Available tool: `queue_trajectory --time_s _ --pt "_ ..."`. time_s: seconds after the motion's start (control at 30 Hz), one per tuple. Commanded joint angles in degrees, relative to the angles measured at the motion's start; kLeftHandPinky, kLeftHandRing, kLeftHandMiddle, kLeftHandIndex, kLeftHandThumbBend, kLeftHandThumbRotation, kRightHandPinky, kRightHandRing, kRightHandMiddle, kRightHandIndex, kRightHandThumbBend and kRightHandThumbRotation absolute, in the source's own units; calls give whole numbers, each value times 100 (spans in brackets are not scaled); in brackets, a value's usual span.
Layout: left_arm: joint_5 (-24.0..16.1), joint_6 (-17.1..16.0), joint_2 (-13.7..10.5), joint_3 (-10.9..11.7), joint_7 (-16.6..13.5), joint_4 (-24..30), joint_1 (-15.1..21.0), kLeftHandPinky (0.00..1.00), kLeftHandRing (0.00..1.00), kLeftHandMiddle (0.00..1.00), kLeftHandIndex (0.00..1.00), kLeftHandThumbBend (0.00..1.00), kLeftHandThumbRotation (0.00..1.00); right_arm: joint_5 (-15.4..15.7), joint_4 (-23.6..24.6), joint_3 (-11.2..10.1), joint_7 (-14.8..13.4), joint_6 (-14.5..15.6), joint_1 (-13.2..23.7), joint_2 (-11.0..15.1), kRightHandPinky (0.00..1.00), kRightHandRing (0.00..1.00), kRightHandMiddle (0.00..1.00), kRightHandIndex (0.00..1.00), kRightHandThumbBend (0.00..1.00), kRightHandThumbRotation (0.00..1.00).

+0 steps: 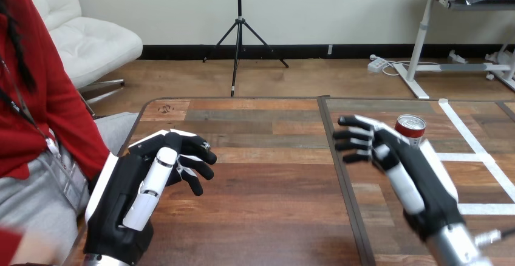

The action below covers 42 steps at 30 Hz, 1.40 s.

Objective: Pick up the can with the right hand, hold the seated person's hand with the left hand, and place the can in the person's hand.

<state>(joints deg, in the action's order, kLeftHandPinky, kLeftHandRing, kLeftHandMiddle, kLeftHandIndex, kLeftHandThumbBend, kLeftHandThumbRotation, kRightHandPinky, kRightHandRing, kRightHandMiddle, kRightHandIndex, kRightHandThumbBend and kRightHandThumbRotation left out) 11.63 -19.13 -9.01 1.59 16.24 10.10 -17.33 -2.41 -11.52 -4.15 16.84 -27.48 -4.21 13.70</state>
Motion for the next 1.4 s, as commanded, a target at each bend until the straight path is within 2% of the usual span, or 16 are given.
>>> queue_trajectory --time_s 0.0,0.27,0.47,0.57,0.8,0.93,1.17,1.37 --pt "-14 -110 -21 27 34 151 535 29 46 52 50 25 80 580 -665 -134 -392 -57 1666 484 70 75 78 80 85 100" --pt "9 -61 -40 46 37 191 514 28 45 52 49 24 79 1039 -1731 -17 -508 -32 2769 907 69 76 78 80 89 100" --pt "-11 -89 -54 68 33 175 498 27 44 52 50 25 78 1299 -2277 74 -563 21 3326 1101 71 78 79 79 90 100" --pt "12 -70 -57 74 38 181 490 27 44 52 50 26 78 1499 -2632 153 -624 -31 3664 1228 72 78 79 79 89 100" --pt "-33 -118 -35 77 3 164 494 27 44 51 49 24 77 2127 -3477 432 -924 129 4515 1515 74 79 80 80 85 100" --pt "-36 -142 -29 74 6 146 507 27 44 51 49 22 77 2312 -3852 527 -1043 177 4849 1576 73 79 80 80 85 100" --pt "-31 -155 -26 82 6 105 522 27 43 50 48 21 76 2761 -4565 803 -1292 541 5491 1676 72 79 80 79 90 100" --pt "-32 -175 -22 86 5 73 538 27 42 50 48 20 75 3039 -4995 988 -1409 777 5837 1716 73 81 82 80 90 100"
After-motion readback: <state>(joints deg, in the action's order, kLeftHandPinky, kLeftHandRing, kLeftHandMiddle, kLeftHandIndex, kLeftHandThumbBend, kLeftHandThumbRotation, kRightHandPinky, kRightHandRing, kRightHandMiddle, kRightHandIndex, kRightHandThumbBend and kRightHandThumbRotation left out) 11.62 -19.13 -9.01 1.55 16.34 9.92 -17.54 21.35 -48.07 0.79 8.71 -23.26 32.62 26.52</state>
